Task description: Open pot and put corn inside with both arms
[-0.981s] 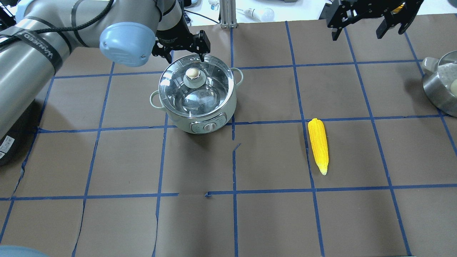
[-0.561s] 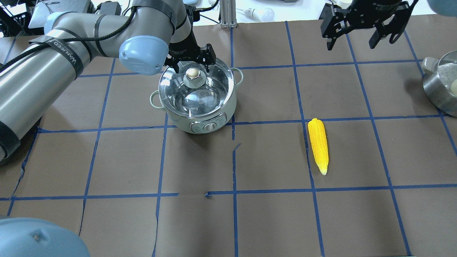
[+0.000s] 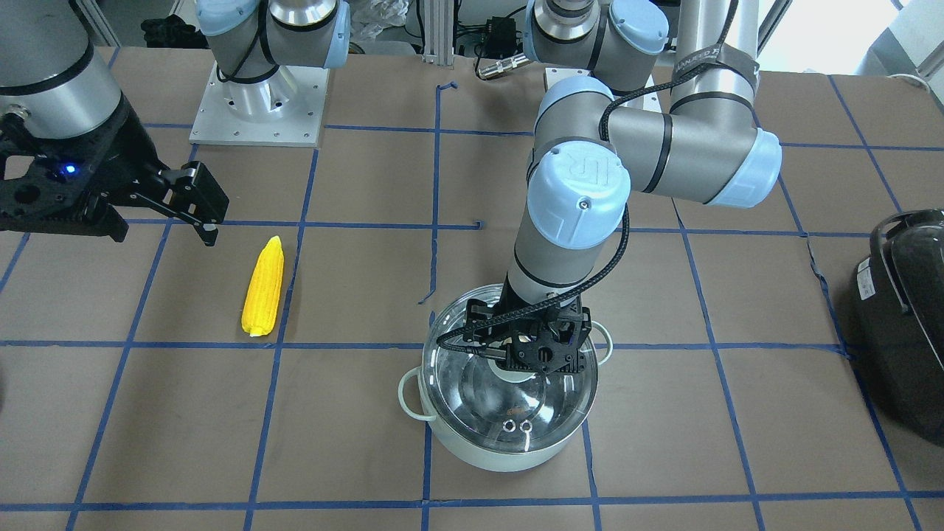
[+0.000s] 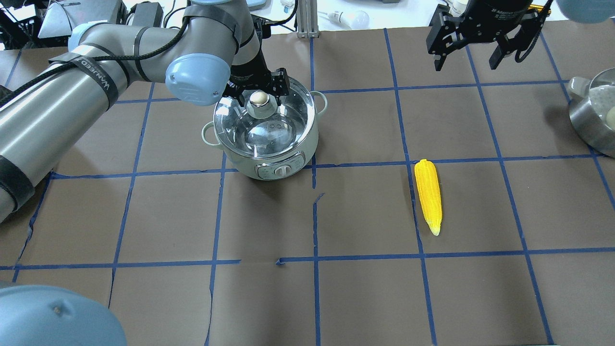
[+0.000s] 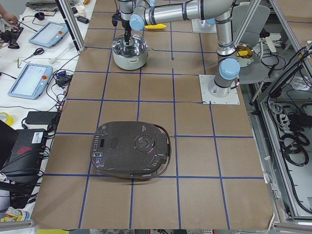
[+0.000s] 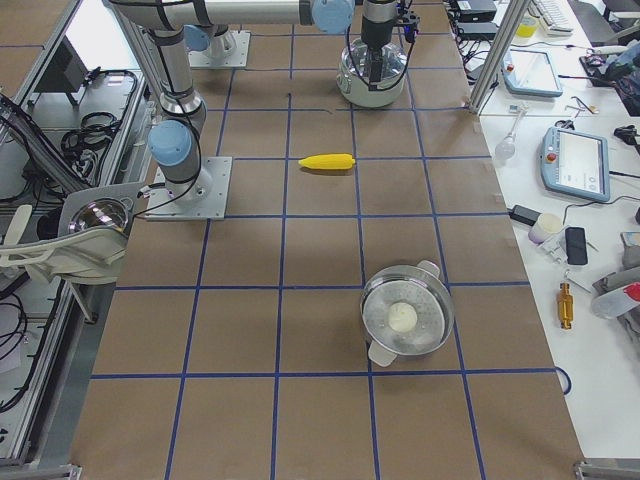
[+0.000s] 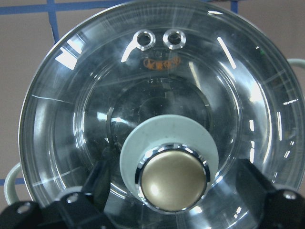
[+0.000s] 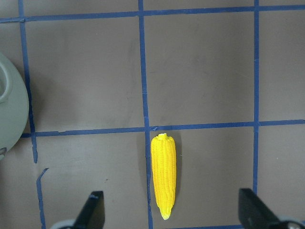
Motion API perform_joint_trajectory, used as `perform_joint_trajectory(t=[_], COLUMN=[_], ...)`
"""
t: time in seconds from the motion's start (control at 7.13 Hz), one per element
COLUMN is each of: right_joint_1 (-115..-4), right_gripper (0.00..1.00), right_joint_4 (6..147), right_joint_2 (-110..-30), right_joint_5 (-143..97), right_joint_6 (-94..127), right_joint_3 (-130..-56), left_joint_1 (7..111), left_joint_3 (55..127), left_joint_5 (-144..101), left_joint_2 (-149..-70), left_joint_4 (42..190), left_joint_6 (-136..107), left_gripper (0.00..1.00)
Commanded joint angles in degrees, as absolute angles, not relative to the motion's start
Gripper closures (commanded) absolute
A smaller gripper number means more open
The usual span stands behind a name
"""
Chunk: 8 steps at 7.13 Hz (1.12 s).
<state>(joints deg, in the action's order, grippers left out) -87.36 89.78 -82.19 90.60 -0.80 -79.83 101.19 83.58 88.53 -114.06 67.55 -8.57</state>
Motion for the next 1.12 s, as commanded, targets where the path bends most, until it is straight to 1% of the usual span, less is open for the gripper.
perform_joint_trajectory(t=[0.0,0.14,0.42,0.84,0.98], right_joint_1=[-87.45,-87.54,-87.54,-88.24,-89.37], right_gripper=[0.0,0.0,0.0,0.0,0.0], right_joint_4=[89.38,89.56,90.26,90.0,89.56], right_joint_2=[-82.36,-82.01,-82.61,-82.18,-82.09], right_joint_5=[90.62,90.53,90.44,90.44,90.53], right_joint_6=[-1.14,-1.06,-0.44,-0.62,-0.62], right_joint_3=[-79.98,-80.24,-79.8,-80.07,-80.24], left_joint_1=[101.25,101.25,101.25,100.2,96.45], left_joint_3=[83.58,83.5,83.15,81.75,81.83], left_joint_5=[88.51,88.51,88.68,91.47,96.37], left_joint_2=[-113.99,-114.08,-113.12,-108.74,-107.42], left_joint_4=[67.59,67.59,67.5,72.57,74.51], left_joint_6=[-9.84,-9.76,-9.23,-8.79,-7.83], left_gripper=[0.7,0.7,0.86,0.86,0.86])
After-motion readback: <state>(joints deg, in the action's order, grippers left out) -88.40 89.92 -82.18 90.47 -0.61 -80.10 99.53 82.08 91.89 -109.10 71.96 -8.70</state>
